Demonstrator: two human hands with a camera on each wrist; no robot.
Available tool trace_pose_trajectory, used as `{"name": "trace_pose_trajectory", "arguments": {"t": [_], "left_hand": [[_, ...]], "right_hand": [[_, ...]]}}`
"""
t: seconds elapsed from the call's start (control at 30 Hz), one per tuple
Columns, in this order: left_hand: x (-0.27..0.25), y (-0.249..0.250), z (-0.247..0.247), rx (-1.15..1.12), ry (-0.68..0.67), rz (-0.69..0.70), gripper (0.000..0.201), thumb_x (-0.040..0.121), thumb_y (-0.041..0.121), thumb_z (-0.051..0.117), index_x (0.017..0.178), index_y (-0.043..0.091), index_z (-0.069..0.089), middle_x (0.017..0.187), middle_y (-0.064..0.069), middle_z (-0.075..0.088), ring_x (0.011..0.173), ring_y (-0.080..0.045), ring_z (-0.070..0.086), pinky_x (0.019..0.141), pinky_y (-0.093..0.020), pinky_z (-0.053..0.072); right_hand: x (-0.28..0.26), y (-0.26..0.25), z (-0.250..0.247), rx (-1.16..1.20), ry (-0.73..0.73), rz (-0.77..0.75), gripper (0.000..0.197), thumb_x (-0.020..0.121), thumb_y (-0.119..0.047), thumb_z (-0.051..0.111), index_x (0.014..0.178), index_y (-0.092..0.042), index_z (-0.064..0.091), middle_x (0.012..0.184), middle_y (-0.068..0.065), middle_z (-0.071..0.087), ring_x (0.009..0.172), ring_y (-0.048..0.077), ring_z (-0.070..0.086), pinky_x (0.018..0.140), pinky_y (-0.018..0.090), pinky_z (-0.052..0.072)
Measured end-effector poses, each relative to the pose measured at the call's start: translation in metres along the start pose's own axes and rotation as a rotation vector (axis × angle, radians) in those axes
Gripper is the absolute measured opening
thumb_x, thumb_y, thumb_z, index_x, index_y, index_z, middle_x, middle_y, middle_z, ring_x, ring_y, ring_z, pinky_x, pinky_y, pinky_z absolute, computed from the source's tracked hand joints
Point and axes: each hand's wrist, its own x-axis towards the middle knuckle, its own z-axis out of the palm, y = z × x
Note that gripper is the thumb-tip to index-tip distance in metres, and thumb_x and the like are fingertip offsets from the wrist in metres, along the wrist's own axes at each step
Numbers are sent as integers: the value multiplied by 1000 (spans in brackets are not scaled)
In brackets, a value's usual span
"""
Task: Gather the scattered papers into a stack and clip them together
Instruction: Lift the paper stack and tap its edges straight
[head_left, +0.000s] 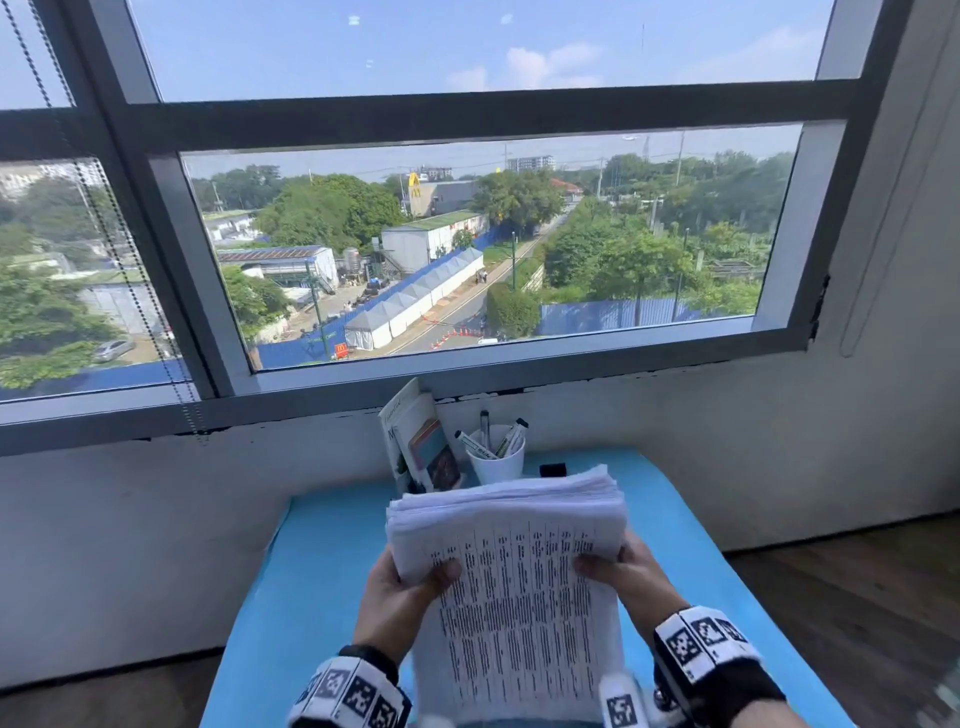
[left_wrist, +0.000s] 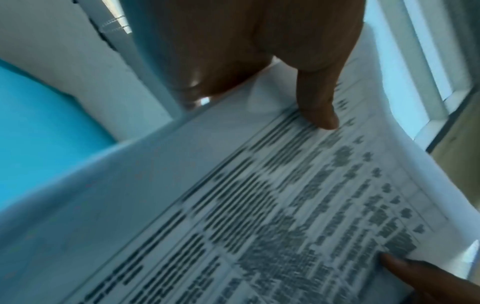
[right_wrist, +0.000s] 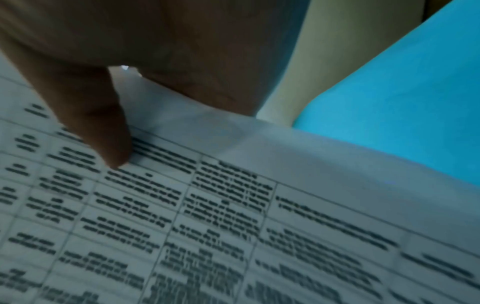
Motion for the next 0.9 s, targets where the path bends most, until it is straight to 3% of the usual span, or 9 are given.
{"name": "trace_pose_trajectory", "arguments": {"t": [0.13,0.27,0.33,0.4,0.43,0.57,0.7,0.8,0.9], "left_hand": [[0,-11,3,-1,63,-8,17,74,-9,72,81,6,66,67,-1,73,67,-21,67,53,-21,54],[4,3,5,-123,106,20,19,73,-13,68,75,5,66,64,-3,72,61,-20,66,51,-23,55],[5,10,3,-239,150,43,23,59,9,86,72,8,68,68,-5,72,63,-25,66,50,-26,55],[8,14,1,-380,155,65,62,31,33,95,83,9,70,79,-7,74,69,-23,70,56,-31,57],[8,15,2,-462,135,60,69,33,33,95,93,10,69,88,-8,74,77,-23,71,63,-36,58],[-8,10,24,-632,86,-12,37,75,7,67,111,13,63,109,-10,70,96,-27,68,87,-50,51],[-13,-1,9,-543,31,-51,59,51,9,88,105,8,67,107,-12,71,94,-24,68,83,-43,55],[-7,1,-34,-311,-85,-20,54,56,-3,82,104,9,62,93,-16,71,77,-21,70,64,-29,59],[0,6,-50,-60,-261,-57,82,43,21,89,117,14,54,100,-21,71,89,-30,69,72,-35,58]], "right_hand": [[-1,19,3,-31,77,26,43,52,-1,61,95,-8,60,74,1,71,88,28,60,70,31,52],[-8,15,-8,-26,8,33,71,42,-20,85,106,-10,56,93,7,71,91,27,64,75,33,54],[-16,30,-20,-59,39,71,101,31,-40,91,119,-14,49,111,7,67,104,25,61,83,37,51],[-26,51,-25,-7,60,123,120,29,-36,93,133,-16,36,127,9,58,115,24,56,96,41,47],[-30,58,-23,46,36,136,125,30,-32,94,137,-15,33,131,10,56,118,24,55,97,40,47],[-33,54,6,447,-15,143,84,40,-10,92,116,-3,56,107,16,70,96,29,69,74,40,58],[-32,20,0,433,93,27,28,68,4,63,93,-4,72,103,24,69,95,41,65,88,60,47],[-25,10,-27,298,116,16,46,47,-12,89,89,-1,73,103,26,69,95,46,64,88,59,48],[-19,5,-44,156,103,57,82,22,-20,96,95,5,69,100,28,69,90,44,67,82,55,52]]}}
